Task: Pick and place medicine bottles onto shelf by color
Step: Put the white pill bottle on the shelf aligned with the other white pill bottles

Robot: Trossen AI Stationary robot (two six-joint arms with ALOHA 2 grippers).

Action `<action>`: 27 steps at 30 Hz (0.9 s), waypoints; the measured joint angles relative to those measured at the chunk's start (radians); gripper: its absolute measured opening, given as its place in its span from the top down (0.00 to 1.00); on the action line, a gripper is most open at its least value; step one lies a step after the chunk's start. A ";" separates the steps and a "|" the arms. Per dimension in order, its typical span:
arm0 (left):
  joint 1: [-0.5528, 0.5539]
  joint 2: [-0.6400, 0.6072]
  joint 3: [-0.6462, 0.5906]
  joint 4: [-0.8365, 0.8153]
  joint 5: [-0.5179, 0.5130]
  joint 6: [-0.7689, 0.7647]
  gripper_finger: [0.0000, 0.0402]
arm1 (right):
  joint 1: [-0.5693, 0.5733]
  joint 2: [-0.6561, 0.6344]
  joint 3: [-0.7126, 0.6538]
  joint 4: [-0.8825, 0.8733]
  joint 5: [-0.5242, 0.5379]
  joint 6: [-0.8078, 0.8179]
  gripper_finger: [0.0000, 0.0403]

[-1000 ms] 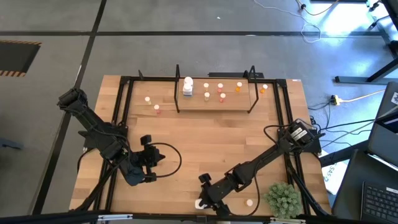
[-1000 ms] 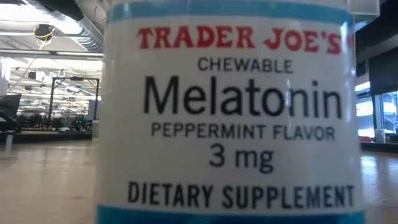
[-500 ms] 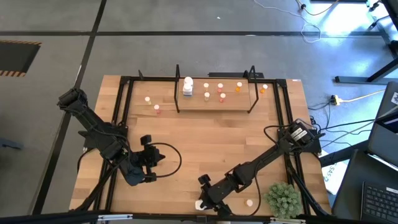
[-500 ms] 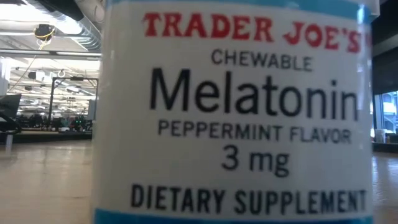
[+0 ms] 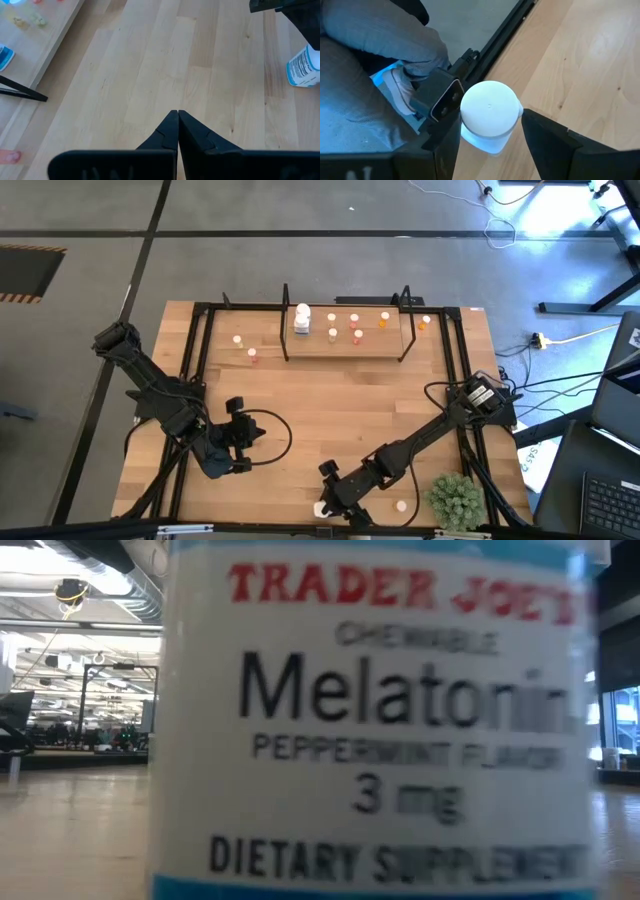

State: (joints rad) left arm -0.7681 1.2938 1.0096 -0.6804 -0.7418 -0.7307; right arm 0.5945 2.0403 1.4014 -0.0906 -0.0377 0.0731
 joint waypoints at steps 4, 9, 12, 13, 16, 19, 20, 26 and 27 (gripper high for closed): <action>0.000 0.000 0.000 0.000 0.000 0.000 1.00 | 0.000 0.000 0.000 0.000 0.014 0.000 0.48; 0.000 0.000 0.000 0.000 0.000 0.000 1.00 | 0.000 0.000 0.000 0.000 0.018 0.002 0.48; 0.000 0.000 0.000 0.000 0.000 0.000 1.00 | 0.000 0.000 0.000 -0.002 0.018 0.003 0.48; 0.000 0.000 0.000 0.000 0.000 0.000 1.00 | 0.000 0.000 0.000 -0.002 0.018 0.003 0.48; 0.000 0.000 0.000 0.000 0.000 0.000 1.00 | 0.000 0.000 0.000 -0.003 0.018 0.004 0.49; 0.000 0.000 0.000 0.000 0.000 0.000 1.00 | 0.000 0.000 0.000 -0.005 0.018 0.003 0.53; 0.000 0.000 0.000 0.000 0.000 0.000 1.00 | 0.000 0.000 0.001 -0.006 0.018 0.001 0.55; 0.000 0.000 0.000 0.000 0.000 0.000 1.00 | -0.002 0.000 0.003 -0.009 0.018 0.001 0.63; 0.000 0.000 0.000 0.000 0.000 0.000 1.00 | -0.002 0.000 0.003 -0.009 0.018 0.001 0.63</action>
State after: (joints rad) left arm -0.7681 1.2938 1.0096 -0.6804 -0.7420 -0.7307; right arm 0.5922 2.0403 1.4040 -0.1000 -0.0200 0.0736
